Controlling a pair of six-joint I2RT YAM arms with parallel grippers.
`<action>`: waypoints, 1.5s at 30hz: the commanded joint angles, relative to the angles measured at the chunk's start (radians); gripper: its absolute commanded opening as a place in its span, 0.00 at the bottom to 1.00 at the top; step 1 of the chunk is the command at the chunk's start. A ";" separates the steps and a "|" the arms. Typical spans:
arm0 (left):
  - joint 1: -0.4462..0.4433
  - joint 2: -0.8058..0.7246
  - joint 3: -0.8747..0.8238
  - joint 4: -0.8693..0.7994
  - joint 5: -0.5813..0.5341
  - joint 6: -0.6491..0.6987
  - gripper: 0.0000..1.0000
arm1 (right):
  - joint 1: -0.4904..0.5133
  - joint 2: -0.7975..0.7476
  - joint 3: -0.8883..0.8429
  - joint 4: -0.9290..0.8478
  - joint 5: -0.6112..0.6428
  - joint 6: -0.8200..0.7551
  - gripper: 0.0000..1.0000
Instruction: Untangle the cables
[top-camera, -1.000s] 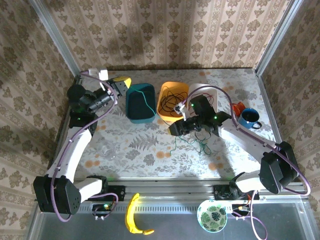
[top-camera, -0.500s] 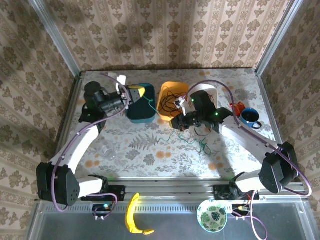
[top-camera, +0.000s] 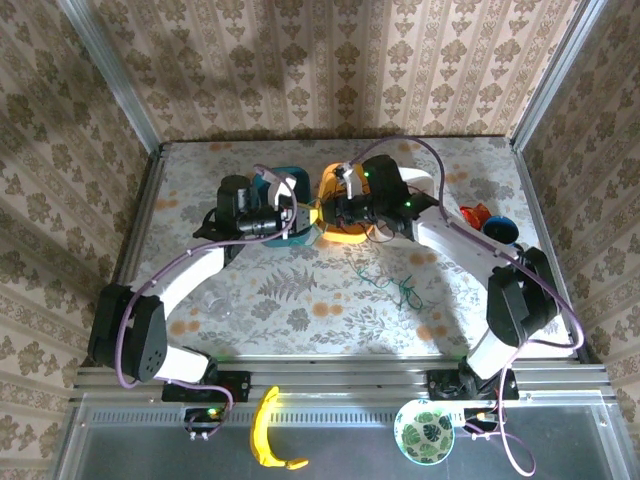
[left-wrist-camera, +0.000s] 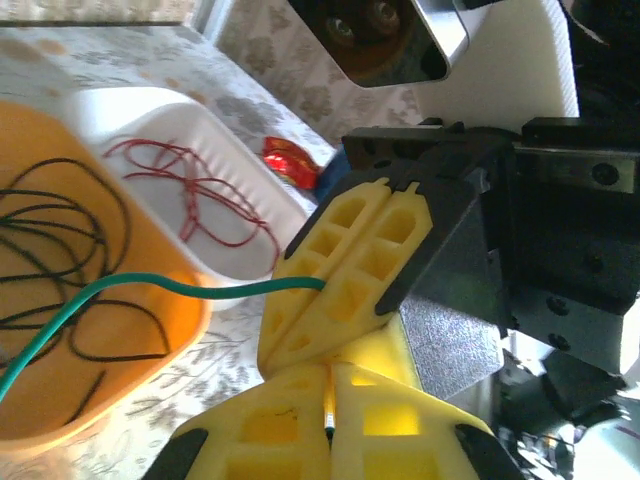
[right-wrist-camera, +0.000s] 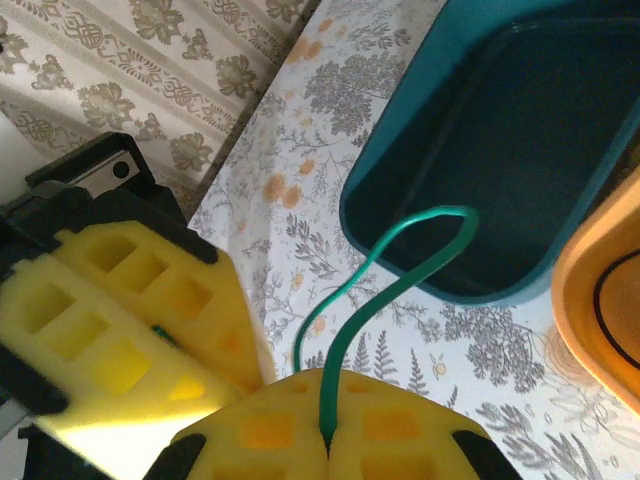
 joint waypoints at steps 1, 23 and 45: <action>0.068 0.008 -0.064 0.145 -0.162 -0.104 0.00 | 0.018 0.056 0.061 0.121 -0.030 0.070 0.00; 0.344 -0.251 -0.130 0.019 -0.673 -0.115 0.89 | 0.015 0.681 0.746 -0.175 0.146 -0.021 0.00; 0.378 -0.311 -0.189 -0.005 -0.569 -0.146 0.89 | 0.048 0.450 0.548 -0.183 0.173 -0.092 0.00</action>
